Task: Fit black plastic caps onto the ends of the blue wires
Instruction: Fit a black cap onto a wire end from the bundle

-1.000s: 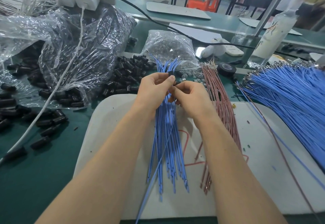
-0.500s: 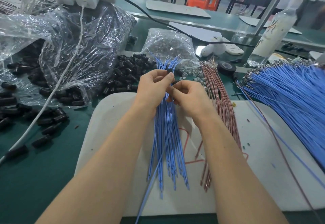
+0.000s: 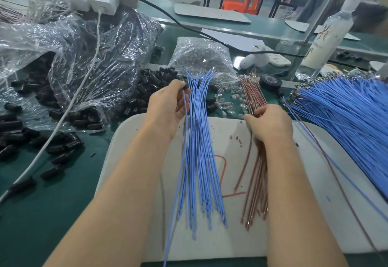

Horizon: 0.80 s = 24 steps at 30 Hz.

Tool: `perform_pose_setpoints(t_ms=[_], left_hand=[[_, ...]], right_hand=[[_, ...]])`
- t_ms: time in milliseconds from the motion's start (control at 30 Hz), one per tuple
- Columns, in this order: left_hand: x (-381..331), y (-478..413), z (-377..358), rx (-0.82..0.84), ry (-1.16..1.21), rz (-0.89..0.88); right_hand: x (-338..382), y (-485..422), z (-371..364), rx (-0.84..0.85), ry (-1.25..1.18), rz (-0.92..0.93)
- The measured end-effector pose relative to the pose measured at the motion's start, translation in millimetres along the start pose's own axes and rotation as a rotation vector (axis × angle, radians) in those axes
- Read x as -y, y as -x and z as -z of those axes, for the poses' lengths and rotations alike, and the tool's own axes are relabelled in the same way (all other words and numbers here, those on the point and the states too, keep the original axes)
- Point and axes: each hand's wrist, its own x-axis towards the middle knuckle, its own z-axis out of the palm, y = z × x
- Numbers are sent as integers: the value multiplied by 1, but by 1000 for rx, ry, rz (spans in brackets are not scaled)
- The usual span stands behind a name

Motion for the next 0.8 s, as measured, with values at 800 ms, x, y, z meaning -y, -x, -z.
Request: perform_pose_setpoints(t_ms=[800], left_hand=[[8,7,-11,427,-132,68]], right_hand=[[22,15,18,634,-1547,183]])
